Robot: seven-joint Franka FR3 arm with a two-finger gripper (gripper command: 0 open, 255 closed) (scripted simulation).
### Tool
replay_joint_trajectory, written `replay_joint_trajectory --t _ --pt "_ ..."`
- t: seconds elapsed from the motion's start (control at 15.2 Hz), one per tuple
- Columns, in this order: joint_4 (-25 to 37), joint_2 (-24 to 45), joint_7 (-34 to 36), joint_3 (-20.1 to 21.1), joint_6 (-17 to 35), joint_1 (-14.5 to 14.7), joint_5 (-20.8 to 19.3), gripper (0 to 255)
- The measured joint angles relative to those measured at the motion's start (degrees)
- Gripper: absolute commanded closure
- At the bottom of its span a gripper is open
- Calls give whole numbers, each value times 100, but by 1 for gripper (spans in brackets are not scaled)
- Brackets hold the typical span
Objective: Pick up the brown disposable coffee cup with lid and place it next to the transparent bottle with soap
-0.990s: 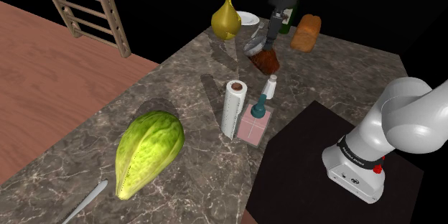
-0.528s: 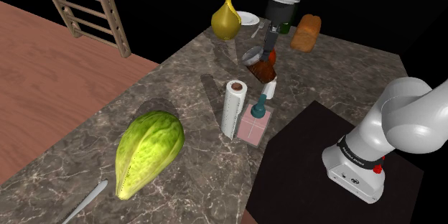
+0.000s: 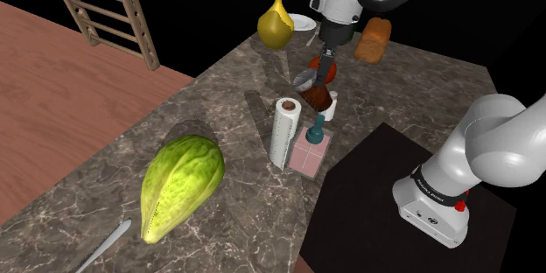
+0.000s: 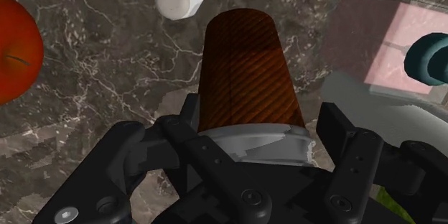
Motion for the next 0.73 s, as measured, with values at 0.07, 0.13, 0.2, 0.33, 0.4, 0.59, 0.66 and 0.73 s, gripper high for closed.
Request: replay_joint_trajectory --t 0.07,0.13,0.2,0.33,0.4,0.59,0.66,0.73 --pt "-56 32 -16 -3 87 -1 4 255" --pt "-101 61 -27 -4 160 -1 8 255" --pt "-150 97 -35 -2 245 2 14 255" --pt "-263 130 -43 7 391 10 29 255" --pt "-329 159 -56 8 486 12 36 255" --pt "-485 259 -102 0 739 13 53 255" --pt "-513 287 -104 4 795 17 60 255" --pt "-577 318 -108 11 891 24 72 255"
